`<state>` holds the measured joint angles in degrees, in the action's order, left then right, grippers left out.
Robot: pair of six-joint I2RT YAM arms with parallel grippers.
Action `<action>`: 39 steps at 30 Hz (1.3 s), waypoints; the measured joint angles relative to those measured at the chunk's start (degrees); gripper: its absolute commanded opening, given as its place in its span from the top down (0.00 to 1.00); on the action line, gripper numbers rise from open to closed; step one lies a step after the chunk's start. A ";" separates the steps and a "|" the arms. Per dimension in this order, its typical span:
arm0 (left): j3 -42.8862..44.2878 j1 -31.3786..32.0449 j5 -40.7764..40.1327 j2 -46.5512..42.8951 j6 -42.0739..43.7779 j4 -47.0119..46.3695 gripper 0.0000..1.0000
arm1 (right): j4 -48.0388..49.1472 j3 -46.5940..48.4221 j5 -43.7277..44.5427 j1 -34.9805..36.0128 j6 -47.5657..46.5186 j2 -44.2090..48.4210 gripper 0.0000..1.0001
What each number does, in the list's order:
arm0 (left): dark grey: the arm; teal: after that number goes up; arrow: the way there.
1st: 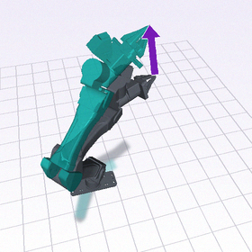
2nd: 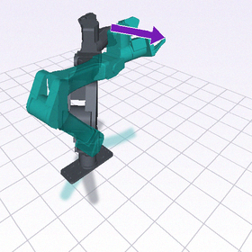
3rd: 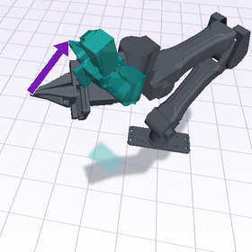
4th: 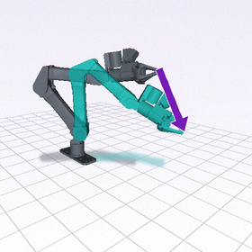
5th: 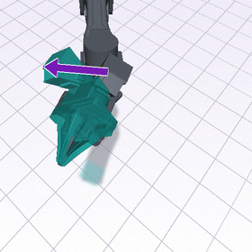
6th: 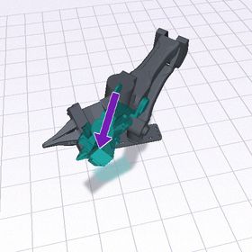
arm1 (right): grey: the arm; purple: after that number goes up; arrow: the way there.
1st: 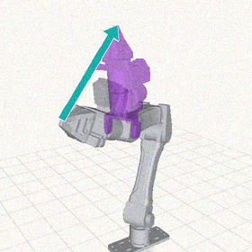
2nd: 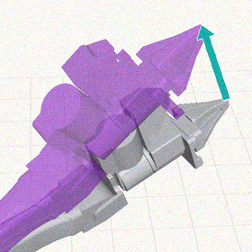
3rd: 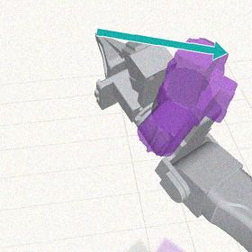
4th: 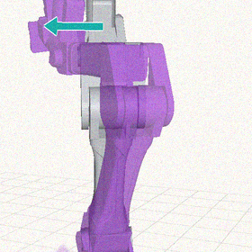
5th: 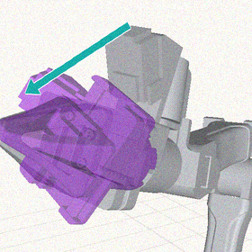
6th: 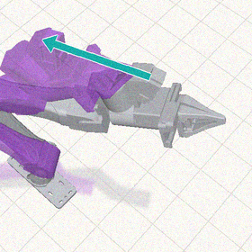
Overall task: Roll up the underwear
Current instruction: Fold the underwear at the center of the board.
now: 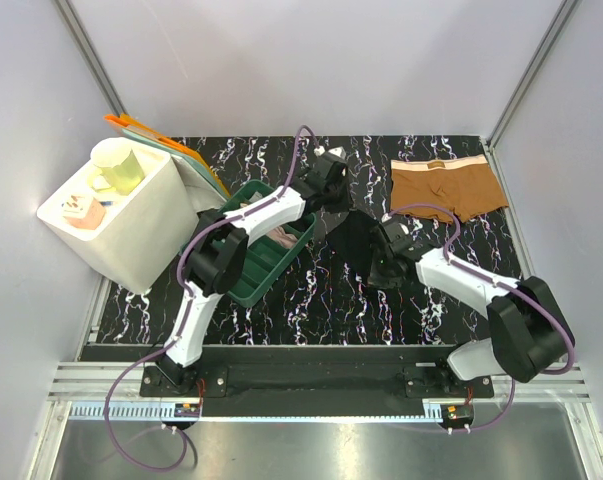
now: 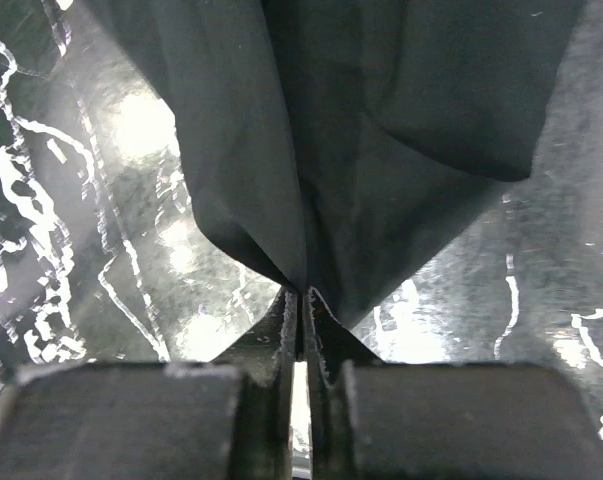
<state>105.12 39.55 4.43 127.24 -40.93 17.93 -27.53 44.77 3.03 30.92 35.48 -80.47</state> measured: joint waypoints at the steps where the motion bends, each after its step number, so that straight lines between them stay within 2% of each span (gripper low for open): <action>1: 0.33 0.00 0.09 0.42 0.02 -0.02 1.00 | 0.02 0.00 -0.76 -0.24 0.00 -0.04 0.98; 7: 0.39 -0.09 0.15 0.72 0.02 0.02 1.00 | 1.57 -0.13 -6.34 -0.72 1.07 -0.70 1.00; 11: -0.39 -0.15 0.31 0.44 0.02 -0.24 1.00 | 6.43 -2.71 -13.16 -0.72 4.15 -0.94 1.00; 18: -9.97 -0.13 0.59 -5.40 0.07 -0.74 1.00 | 11.41 -8.15 -20.04 -0.13 9.29 -0.02 1.00; 22: -11.65 -0.02 0.70 -7.54 0.07 -1.18 1.00 | 11.32 -8.50 -19.37 0.11 10.25 3.17 1.00; 27: -11.15 0.52 1.03 -7.72 0.04 -1.40 1.00 | 8.98 -7.98 -13.94 0.09 10.40 7.30 1.00; 30: -9.27 0.79 1.07 -7.17 0.07 -1.25 1.00 | 7.30 -7.43 -10.01 -0.33 10.25 8.09 1.00; 39: -0.59 1.01 1.81 -2.10 0.15 -1.79 1.00 | 4.28 -7.41 -5.46 -4.37 9.53 8.09 1.00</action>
<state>104.53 40.56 6.24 125.14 -40.77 16.14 -23.24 37.36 -2.44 26.55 45.01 -72.38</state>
